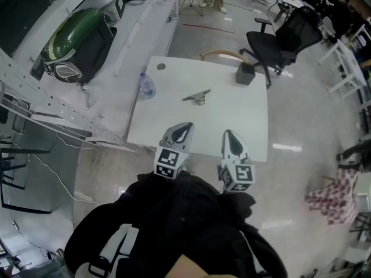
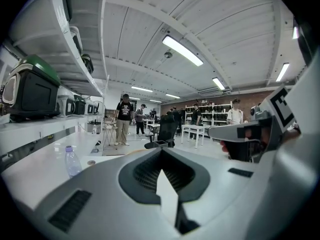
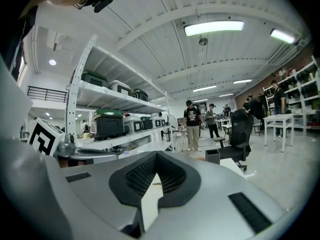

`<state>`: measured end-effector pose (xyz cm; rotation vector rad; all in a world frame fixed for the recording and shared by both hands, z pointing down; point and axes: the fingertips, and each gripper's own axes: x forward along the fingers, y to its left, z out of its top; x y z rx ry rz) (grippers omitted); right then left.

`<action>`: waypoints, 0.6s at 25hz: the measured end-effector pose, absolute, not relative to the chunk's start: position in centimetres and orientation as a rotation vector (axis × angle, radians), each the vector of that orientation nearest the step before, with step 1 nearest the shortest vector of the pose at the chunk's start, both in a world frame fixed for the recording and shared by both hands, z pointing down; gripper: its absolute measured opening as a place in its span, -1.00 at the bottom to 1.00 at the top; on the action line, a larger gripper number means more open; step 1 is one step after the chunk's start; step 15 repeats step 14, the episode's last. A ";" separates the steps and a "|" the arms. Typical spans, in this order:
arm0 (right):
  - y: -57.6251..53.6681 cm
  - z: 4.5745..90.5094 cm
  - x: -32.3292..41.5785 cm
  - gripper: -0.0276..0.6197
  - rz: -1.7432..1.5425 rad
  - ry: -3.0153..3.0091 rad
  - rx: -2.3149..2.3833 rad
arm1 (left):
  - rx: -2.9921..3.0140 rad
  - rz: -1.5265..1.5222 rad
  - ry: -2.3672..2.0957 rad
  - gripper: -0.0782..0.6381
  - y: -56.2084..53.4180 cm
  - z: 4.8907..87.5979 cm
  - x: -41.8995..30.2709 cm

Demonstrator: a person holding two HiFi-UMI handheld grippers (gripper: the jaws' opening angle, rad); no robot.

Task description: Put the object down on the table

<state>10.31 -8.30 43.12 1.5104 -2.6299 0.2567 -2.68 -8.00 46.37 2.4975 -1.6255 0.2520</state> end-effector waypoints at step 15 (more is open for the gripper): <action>-8.5 43.5 10.2 -0.91 0.261 -2.668 1.507 | 2.510 0.242 -1.656 -0.78 -7.6 45.4 -2.9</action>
